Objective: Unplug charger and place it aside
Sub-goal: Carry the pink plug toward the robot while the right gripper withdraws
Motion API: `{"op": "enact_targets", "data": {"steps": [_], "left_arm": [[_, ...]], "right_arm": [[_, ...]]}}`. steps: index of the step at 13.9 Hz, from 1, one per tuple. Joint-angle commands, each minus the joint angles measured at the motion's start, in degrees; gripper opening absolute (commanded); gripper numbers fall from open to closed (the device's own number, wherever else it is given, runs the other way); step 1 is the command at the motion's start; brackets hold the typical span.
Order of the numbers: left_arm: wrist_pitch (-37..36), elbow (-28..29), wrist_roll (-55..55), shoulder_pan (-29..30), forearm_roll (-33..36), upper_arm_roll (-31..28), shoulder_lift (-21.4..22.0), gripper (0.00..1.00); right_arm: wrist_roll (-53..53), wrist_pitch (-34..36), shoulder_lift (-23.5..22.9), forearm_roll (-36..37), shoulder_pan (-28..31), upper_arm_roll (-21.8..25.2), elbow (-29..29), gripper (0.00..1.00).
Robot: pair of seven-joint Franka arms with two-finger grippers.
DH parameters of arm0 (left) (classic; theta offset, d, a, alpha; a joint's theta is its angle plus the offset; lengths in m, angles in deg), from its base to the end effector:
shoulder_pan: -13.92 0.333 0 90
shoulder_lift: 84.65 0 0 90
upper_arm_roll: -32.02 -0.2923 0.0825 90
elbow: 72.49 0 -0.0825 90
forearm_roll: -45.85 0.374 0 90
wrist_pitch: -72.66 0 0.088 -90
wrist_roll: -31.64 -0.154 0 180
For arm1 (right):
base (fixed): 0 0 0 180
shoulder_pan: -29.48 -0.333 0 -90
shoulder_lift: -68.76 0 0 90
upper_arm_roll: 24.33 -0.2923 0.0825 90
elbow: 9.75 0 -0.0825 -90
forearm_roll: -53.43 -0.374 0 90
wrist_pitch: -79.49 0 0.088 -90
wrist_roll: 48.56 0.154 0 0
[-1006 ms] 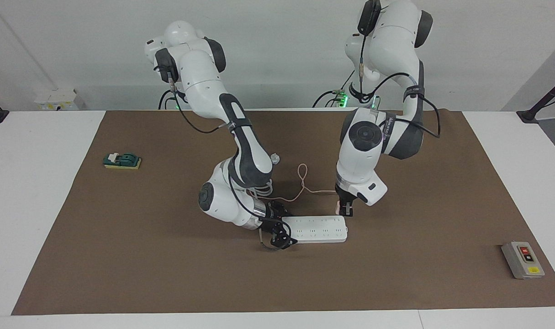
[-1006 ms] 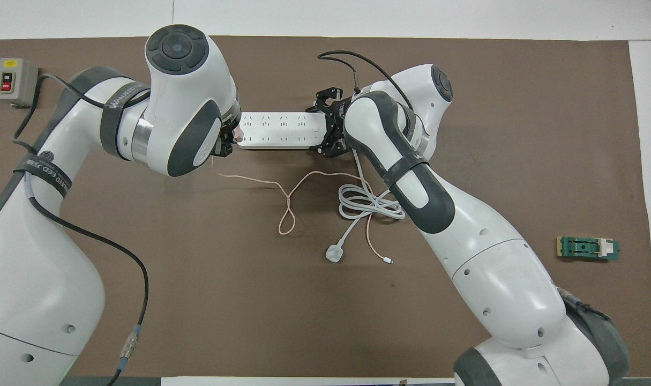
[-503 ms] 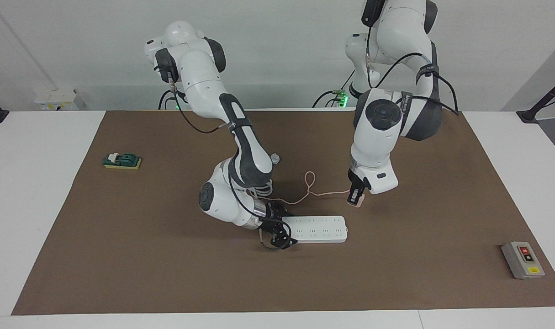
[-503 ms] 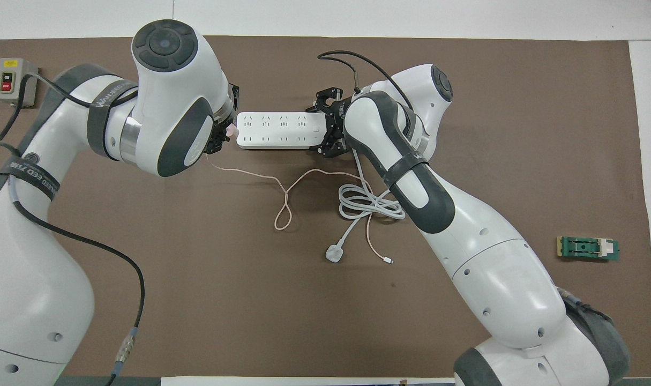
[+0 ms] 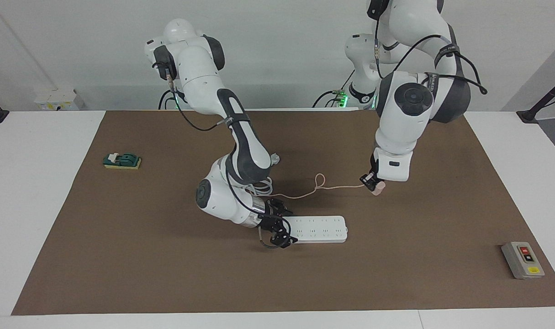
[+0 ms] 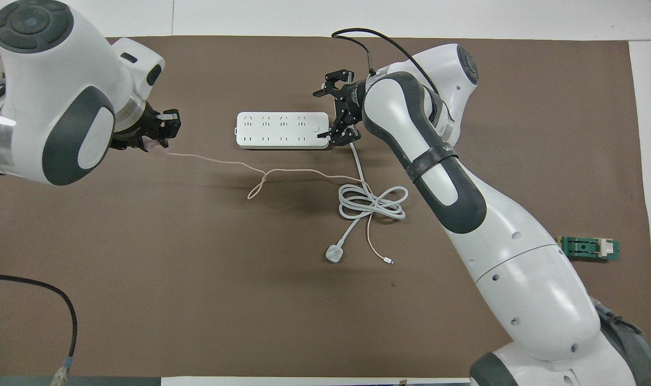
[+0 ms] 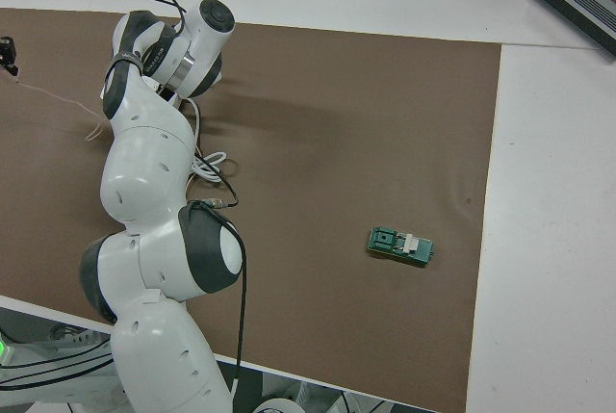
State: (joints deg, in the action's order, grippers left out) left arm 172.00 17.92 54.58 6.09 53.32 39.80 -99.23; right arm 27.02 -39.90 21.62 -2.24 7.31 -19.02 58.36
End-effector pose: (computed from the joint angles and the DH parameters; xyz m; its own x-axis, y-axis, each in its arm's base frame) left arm 0.5923 -0.1412 0.4180 0.9929 0.1062 -0.0533 0.0990 -0.9875 -0.1223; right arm 0.6977 0.3092 0.2717 0.1137 -0.6968 -0.7082 -0.9935 -0.0732 -0.0875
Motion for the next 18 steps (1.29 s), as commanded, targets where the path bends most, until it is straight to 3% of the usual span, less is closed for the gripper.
{"op": "enact_targets", "data": {"steps": [1,3,4,5,8,10,13,14,16,17,18], "left_arm": [[2.0,9.94,-15.07,3.51,-1.4,0.22,6.58,0.0],[4.62,18.61,-24.65,5.0,-1.49,0.04,10.78,0.0],[8.99,23.62,-27.39,6.84,-2.54,0.22,12.81,0.0],[16.08,32.46,-29.42,7.38,-6.03,0.13,16.22,0.0],[25.0,42.53,-32.24,9.05,-9.92,0.04,19.76,0.0],[29.41,46.85,-35.66,10.62,-10.9,-0.04,21.17,0.0],[29.6,48.01,-38.84,13.18,-10.99,-0.22,21.62,0.0],[29.69,48.45,-38.93,13.8,-10.99,-0.22,21.88,0.18],[29.51,48.89,-39.11,14.67,-10.99,-0.31,22.23,0.91],[29.16,48.72,-39.28,15.81,-10.99,-0.31,22.23,1.0],[28.99,48.54,-39.72,16.69,-10.9,-0.4,22.23,1.0]], "right_arm": [[1.49,4.76,5.2,1.7,2.04,1.18,2.02,1.0],[1.49,8.19,7.75,2.84,2.04,3.99,2.03,1.0],[1.49,9.86,9.25,3.89,2.04,5.48,1.94,1.0],[1.41,11.44,12.22,7.04,1.95,7.15,2.02,1.0],[0.44,14.79,16.28,13.99,2.13,9.01,2.03,1.0],[-2.35,18.21,18.92,17.51,2.04,10.24,2.11,1.0],[-12.18,24.71,22.96,21.73,2.04,13.05,3.34,1.0],[-16.22,26.9,23.76,23.4,2.04,14.01,3.34,1.0],[-26.13,30.77,24.9,27.35,2.04,16.03,3.34,1.0],[-32.46,32.53,25.43,29.11,2.04,17.09,3.34,1.0],[-39.65,34.12,26.04,31.3,1.87,18.23,3.34,1.0]]}}
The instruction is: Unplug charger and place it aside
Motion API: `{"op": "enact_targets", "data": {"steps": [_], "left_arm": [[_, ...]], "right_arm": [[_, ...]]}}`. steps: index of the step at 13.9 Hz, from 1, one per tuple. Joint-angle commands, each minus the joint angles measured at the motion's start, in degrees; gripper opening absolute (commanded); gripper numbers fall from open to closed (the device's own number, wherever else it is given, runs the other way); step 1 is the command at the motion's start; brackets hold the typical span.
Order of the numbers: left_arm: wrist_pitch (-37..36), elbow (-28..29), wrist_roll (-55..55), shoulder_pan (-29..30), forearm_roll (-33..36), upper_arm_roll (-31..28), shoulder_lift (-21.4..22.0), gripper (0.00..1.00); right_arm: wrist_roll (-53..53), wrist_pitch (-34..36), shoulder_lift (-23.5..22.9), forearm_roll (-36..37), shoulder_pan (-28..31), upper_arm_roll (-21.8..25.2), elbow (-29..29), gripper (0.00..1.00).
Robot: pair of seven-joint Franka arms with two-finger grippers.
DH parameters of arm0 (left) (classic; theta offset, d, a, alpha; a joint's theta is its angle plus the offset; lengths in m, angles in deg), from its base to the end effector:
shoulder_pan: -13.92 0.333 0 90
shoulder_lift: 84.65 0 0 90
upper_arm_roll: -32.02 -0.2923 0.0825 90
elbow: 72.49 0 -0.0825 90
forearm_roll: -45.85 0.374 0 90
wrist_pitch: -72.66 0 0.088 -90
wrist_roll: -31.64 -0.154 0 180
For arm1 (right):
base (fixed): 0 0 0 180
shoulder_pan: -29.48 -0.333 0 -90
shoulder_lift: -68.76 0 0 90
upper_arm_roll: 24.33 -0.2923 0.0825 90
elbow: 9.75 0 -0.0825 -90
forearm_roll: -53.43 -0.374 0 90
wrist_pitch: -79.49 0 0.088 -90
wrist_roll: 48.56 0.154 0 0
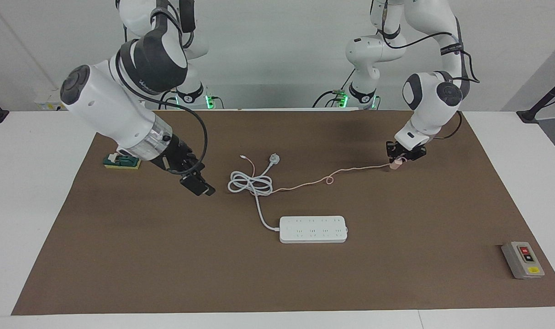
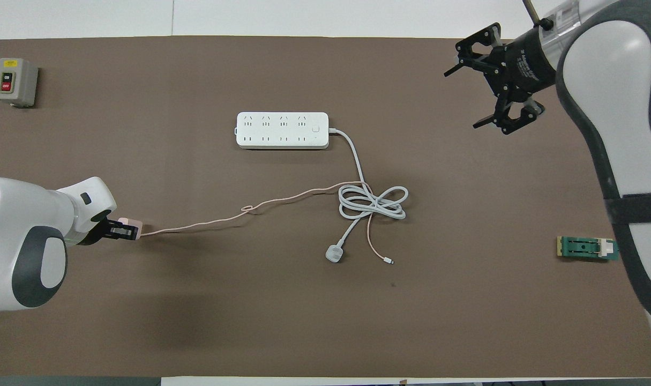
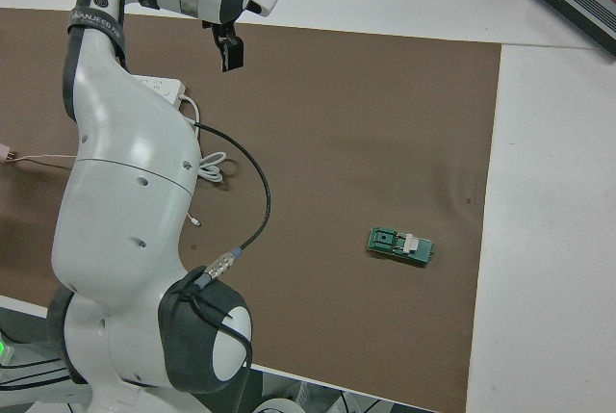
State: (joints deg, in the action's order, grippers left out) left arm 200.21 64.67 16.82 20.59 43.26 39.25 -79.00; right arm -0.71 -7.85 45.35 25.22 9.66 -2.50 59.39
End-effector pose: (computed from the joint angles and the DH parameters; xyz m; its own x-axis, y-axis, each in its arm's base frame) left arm 0.4652 -0.0068 0.2859 0.9695 -0.2370 -0.0621 -0.2350 -0.9712 0.0386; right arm 0.6398 0.0957 0.4956 0.6590 -0.6934 -0.2913 -0.7497 -0.6366 -0.1807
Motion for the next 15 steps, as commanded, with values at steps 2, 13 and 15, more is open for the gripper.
{"op": "enact_targets", "data": {"steps": [2,13,15], "left_arm": [[0.78,0.65,-5.64,5.35,-0.84,0.07,1.65,1.0],[-21.9,-26.59,-0.66,7.75,-0.22,0.59,0.15,1.0],[-22.16,-26.95,4.15,5.91,-0.22,0.59,0.59,1.0]], "right_arm": [[-25.12,3.92,3.28,8.07,-0.48,3.55,2.31,1.0],[-59.63,6.83,15.05,24.16,7.67,-0.37,5.63,1.0],[-59.63,6.74,20.05,29.59,14.34,-10.1,9.41,1.0]]}}
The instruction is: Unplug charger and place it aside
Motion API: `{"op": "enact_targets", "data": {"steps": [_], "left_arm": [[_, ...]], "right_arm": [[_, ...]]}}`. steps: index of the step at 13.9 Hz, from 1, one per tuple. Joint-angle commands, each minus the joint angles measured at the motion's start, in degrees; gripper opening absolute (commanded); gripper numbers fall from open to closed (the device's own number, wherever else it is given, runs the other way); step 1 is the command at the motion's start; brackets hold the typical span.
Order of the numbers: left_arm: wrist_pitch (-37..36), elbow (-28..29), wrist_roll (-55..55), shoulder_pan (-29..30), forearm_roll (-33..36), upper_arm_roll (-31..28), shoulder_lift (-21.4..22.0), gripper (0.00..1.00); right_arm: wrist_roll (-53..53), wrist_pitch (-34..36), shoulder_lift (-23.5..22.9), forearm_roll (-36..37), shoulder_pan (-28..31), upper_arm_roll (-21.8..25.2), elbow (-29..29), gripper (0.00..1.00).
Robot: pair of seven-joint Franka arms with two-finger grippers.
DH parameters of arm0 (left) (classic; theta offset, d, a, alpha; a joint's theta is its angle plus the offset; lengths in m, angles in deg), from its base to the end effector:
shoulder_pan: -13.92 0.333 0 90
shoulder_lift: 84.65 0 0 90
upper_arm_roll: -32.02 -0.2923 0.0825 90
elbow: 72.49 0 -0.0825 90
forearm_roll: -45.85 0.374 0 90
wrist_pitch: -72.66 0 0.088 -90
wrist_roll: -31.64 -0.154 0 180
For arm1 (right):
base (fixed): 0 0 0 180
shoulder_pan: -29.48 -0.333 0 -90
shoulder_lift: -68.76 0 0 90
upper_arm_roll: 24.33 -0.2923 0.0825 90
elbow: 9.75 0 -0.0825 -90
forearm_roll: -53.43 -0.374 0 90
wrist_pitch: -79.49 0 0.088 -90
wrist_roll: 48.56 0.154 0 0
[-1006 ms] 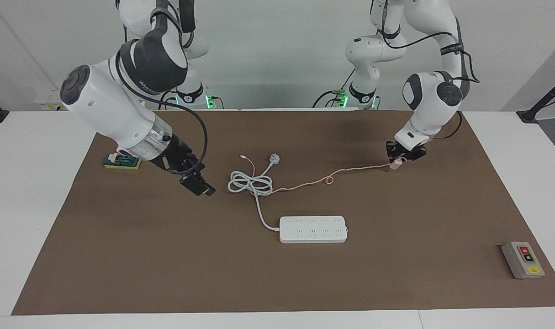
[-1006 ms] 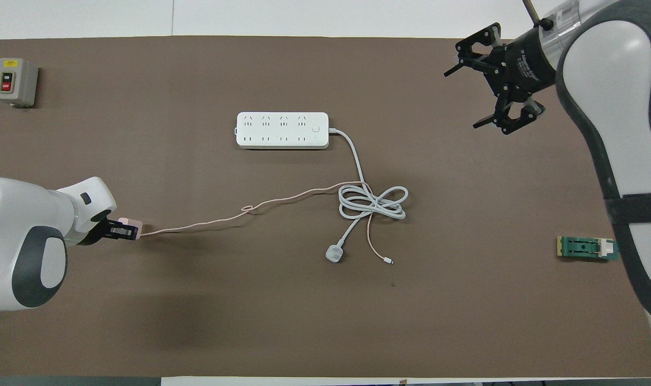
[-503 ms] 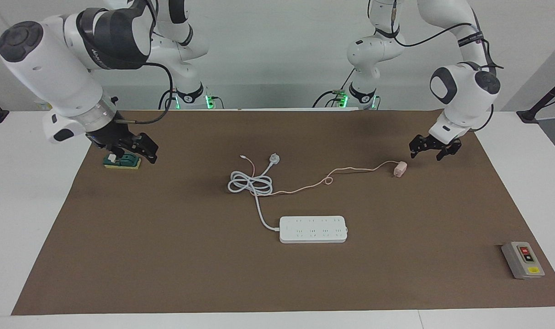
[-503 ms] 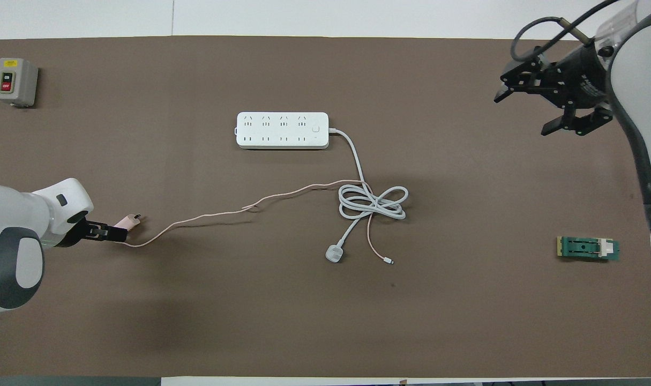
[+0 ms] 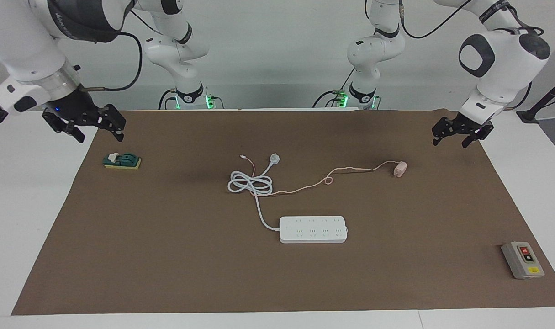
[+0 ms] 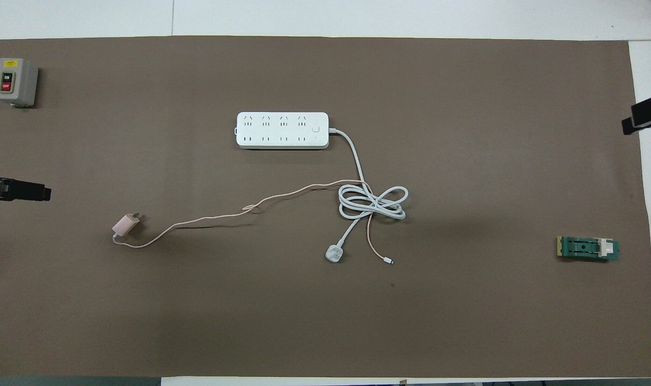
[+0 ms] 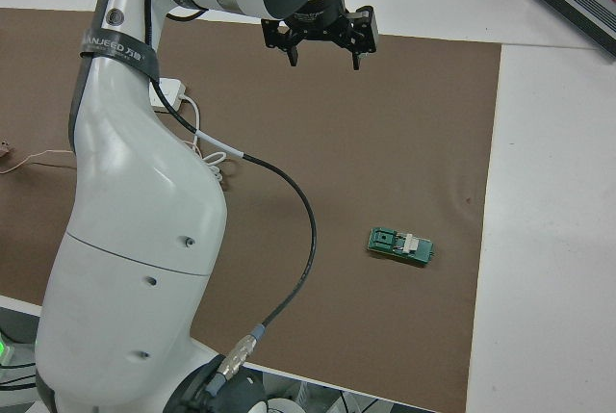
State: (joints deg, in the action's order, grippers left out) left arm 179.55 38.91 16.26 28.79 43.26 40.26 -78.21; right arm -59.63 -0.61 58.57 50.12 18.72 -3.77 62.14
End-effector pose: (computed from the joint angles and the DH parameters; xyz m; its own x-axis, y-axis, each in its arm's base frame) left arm 0.5225 0.0535 0.4643 0.9896 -0.1388 0.0386 -0.1395 -0.9901 0.0180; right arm 0.5681 -0.0692 0.5879 0.9991 0.0359 -0.0243 0.0359 -0.9994 0.0004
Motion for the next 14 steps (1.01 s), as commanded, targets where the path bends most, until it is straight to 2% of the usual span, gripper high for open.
{"op": "enact_targets", "data": {"steps": [1,3,5,11,14], "left_arm": [[-1.77,-1.54,8.23,-3.7,-0.22,-0.42,0.07,1.0],[-3.0,-4.43,16.14,-6.16,-0.22,-0.42,-0.1,1.0],[-7.2,-6.46,22.56,-8.45,-0.22,-0.42,0.24,1.0],[-12.48,-6.73,24.17,-8.82,-0.05,0.02,2.88,1.0],[-15.65,-10.75,24.09,-8.2,0.22,-0.06,2.09,1.0]], "right_arm": [[-0.53,-0.76,9.21,5.85,8.88,-13.14,9.2,1.0],[-0.09,-1.72,12.9,5.95,12.42,-17.12,14.12,1.0],[0.78,-3.57,14.76,5.95,12.78,-17.75,17.65,1.0],[4.92,-6.73,13.89,4.98,15.24,-19.42,18.19,1.0],[5.18,-7.26,11.88,3.49,15.33,-19.24,16.88,1.0]]}}
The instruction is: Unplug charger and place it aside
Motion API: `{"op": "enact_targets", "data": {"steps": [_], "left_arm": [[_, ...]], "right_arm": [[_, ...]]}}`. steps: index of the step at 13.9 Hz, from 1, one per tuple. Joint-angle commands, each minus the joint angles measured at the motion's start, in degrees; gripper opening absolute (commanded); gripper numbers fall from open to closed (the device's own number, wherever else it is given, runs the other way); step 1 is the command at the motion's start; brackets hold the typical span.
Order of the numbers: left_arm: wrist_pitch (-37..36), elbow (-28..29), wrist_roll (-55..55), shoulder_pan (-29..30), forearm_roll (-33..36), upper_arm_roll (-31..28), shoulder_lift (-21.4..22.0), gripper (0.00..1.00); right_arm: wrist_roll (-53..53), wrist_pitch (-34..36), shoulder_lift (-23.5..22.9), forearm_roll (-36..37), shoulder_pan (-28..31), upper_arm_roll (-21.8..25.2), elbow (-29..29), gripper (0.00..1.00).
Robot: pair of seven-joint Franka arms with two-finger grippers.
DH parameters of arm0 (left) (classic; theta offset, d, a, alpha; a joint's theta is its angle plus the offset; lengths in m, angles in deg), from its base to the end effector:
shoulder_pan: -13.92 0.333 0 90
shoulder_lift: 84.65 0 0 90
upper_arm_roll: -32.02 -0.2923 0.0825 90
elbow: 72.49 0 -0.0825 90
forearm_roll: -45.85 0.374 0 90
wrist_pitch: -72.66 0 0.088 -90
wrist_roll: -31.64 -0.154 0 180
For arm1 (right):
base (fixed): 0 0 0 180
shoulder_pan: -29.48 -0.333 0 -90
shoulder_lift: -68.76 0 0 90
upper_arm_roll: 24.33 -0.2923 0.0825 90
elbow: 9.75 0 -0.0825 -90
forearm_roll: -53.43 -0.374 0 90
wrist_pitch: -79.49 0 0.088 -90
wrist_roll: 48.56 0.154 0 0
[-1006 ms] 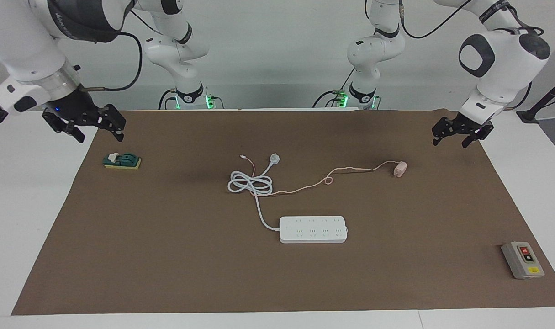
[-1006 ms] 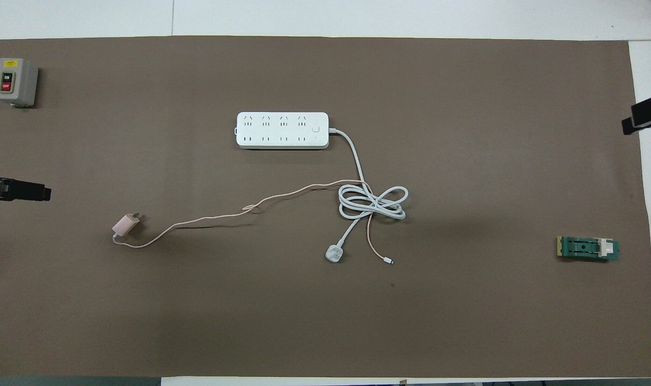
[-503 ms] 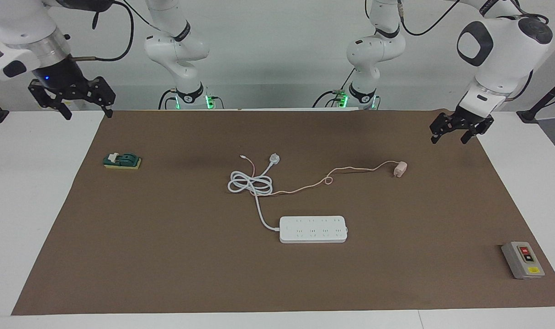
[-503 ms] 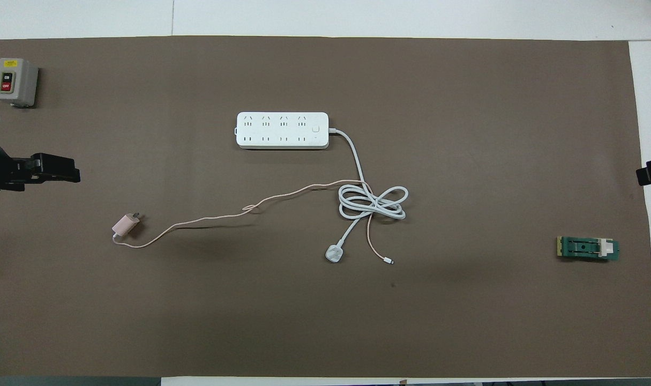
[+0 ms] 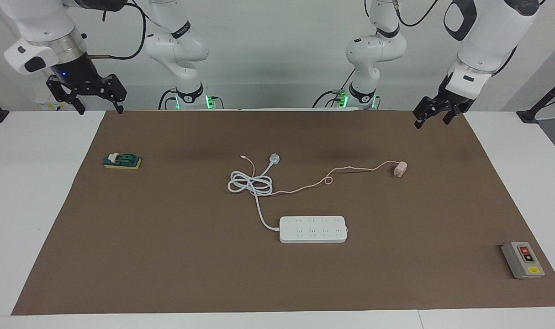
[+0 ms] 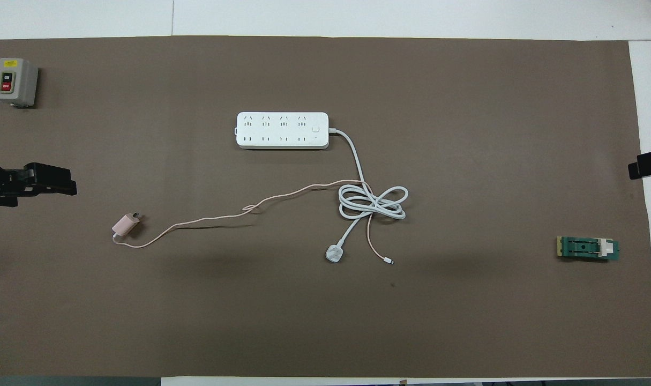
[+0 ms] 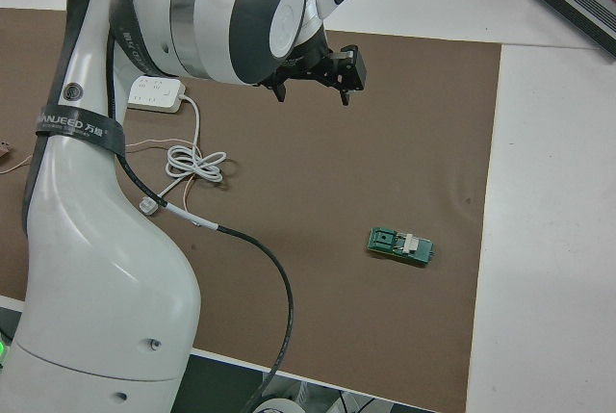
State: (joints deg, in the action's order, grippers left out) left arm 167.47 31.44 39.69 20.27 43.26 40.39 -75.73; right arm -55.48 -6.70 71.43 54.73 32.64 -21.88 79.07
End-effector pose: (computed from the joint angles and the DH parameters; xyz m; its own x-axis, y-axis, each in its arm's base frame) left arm 0.5031 -0.0279 0.5289 0.9938 0.1106 -0.0082 0.1108 -0.9936 0.0215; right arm 0.5216 -0.0553 0.5823 0.9998 0.0214 -0.0018 0.0214 -0.9996 0.0206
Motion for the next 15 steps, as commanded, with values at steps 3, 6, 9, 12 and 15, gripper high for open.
{"op": "enact_targets", "data": {"steps": [3,6,9,12,15], "left_arm": [[-4.29,-3.65,0.65,-0.29,0.39,-0.11,-0.48,1.0],[-4.11,-4.61,0.21,-0.56,1.71,0.16,-1.53,1.0],[-9.18,-12.23,0.21,-0.64,1.8,2.52,-5.82,1.0],[-9.04,-13.15,0.21,-0.64,1.28,3.5,-6.9,1.0],[-6.67,-8.4,0.56,-0.64,1.1,3.5,-4.61,1.0]], "right_arm": [[1.03,-0.83,-0.91,-1.12,1.41,-1.14,-0.4,1.0],[1.03,-0.39,-0.47,-1.03,1.15,-0.96,-0.32,1.0],[0.85,0.75,-0.47,-1.12,1.24,-0.96,-0.58,1.0],[-0.11,5.32,-0.47,-1.21,1.41,-0.78,-1.9,1.0],[-0.29,5.33,-0.38,-1.12,0.98,-0.78,-1.72,1.0]]}}
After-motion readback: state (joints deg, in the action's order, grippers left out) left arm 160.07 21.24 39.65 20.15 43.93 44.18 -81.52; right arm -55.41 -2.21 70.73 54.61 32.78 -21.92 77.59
